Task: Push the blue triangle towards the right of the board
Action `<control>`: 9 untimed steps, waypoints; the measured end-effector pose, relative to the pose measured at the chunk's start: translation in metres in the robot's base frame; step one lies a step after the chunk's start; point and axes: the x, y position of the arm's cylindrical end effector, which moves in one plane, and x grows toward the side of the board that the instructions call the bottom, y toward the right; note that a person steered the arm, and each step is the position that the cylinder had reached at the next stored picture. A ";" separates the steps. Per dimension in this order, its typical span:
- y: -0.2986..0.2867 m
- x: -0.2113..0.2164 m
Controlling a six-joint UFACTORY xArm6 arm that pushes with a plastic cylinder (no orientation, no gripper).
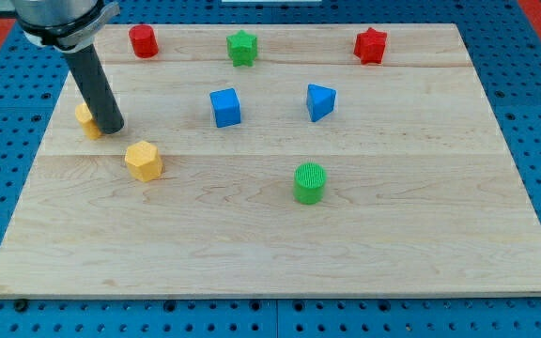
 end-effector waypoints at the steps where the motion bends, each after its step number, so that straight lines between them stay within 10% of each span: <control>1: 0.050 -0.016; 3: 0.178 -0.039; 9: 0.127 -0.050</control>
